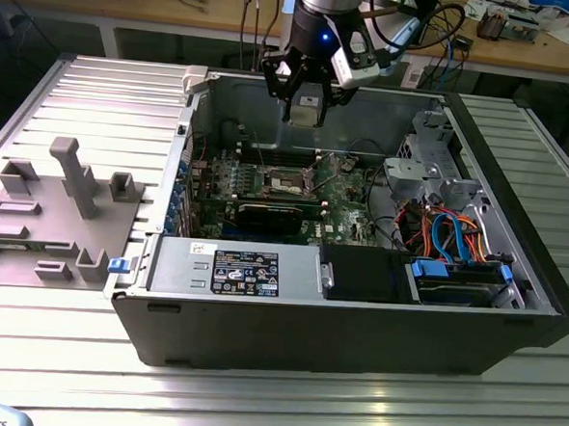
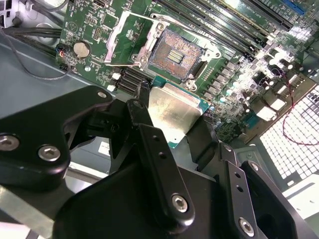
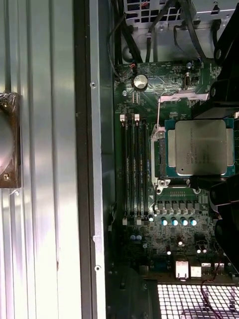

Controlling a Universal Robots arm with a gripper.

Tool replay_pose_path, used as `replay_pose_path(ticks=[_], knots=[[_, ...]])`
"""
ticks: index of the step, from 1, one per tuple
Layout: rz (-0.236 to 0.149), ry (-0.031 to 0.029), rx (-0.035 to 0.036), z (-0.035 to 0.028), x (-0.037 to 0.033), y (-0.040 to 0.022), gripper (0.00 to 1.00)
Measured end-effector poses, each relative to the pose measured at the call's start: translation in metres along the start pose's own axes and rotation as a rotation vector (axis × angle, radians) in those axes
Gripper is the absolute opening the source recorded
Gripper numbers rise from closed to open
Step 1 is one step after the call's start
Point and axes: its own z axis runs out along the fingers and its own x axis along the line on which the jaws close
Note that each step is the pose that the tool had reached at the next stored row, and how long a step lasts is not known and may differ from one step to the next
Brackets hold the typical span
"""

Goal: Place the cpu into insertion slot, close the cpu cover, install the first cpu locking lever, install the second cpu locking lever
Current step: 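Place the cpu into insertion slot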

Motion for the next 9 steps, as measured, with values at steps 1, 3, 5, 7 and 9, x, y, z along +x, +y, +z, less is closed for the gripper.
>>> replay_pose_path(ticks=[1,3,5,7,9], knots=[[0.000,-0.0001,0.0000,0.0002,0.0000,0.0000,0.54],[0.000,0.0000,0.0000,0.0005,0.0000,0.0000,0.54],[0.000,0.0000,0.0000,0.0011,0.0000,-0.0001,0.54],[0.000,-0.0001,0.0000,0.0015,0.0000,-0.0001,0.54],[0.000,0.0000,0.0000,0.0020,0.0000,-0.0002,0.54]])
